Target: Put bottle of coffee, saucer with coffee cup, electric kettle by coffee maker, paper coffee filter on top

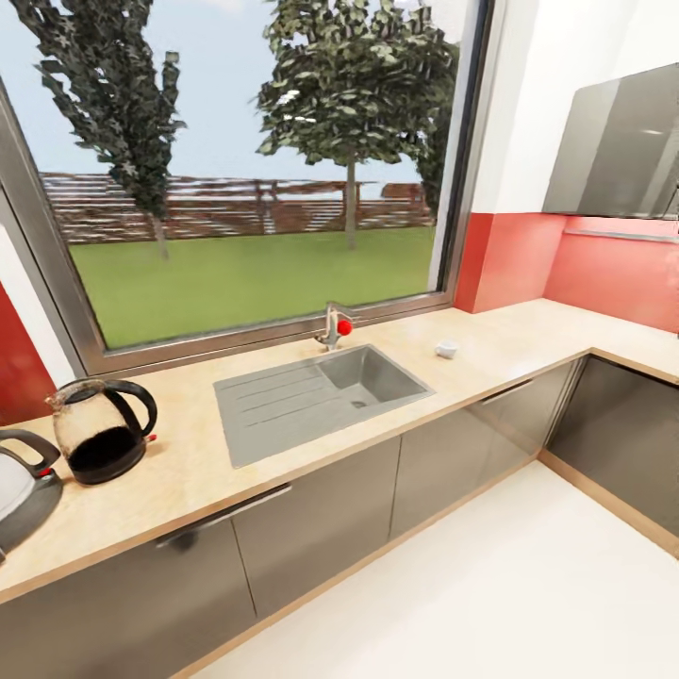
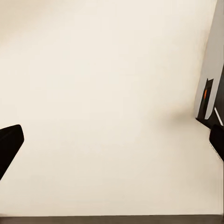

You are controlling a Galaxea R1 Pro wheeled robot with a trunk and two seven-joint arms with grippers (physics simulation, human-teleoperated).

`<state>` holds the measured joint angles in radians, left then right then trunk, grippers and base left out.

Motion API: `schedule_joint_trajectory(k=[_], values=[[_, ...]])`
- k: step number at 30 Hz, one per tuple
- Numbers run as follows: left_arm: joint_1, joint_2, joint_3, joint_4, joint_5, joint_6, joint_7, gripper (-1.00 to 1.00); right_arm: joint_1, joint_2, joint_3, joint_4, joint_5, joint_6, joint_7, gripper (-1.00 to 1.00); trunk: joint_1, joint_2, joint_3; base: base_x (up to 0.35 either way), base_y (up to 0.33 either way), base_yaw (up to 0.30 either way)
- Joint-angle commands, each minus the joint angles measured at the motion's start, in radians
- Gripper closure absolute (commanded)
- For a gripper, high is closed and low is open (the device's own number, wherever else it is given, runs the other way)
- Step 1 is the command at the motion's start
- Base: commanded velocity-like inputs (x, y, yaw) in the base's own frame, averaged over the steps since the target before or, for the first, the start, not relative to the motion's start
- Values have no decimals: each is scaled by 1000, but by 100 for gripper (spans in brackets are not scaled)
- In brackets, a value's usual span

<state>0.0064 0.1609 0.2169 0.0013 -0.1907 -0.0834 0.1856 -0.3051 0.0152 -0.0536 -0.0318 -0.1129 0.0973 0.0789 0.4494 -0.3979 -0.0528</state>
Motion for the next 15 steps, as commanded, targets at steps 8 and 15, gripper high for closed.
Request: schedule_joint_trajectory(k=[8, 15], values=[[0, -1, 10, -2, -11, -7, 4, -100, 0, 5, -5, -4, -9, 2, 2, -100, 1, -2, -2, 48, -277, 0], [0, -1, 13, -5, -10, -14, 5, -100, 0, 6, -6, -4, -8, -22, 2, -100, 1, -2, -2, 196, -230, 0]])
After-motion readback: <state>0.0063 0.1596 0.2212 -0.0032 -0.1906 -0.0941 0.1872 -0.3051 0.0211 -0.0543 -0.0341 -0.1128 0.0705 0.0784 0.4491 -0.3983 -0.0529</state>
